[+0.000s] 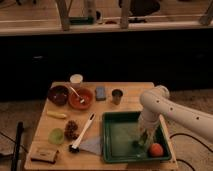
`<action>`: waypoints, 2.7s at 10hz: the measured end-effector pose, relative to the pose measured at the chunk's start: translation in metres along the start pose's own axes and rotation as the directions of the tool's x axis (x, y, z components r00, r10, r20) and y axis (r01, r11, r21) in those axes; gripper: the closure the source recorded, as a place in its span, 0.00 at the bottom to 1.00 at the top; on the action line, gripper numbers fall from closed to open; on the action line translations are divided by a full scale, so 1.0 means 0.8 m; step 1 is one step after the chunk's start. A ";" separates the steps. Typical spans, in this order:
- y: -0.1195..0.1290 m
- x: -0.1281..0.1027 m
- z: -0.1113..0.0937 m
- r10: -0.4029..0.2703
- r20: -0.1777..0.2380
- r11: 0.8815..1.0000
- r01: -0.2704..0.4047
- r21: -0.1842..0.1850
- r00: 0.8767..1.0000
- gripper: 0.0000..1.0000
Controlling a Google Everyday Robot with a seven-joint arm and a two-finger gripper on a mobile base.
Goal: Place pepper in tray
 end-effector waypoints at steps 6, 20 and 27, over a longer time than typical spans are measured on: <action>-0.022 -0.019 -0.007 -0.104 0.017 0.994 0.103 0.026 0.994 0.29; -0.055 -0.023 -0.021 -0.225 0.018 0.972 0.223 0.069 0.974 0.20; -0.059 -0.017 -0.025 -0.256 0.031 0.964 0.253 0.081 0.966 0.20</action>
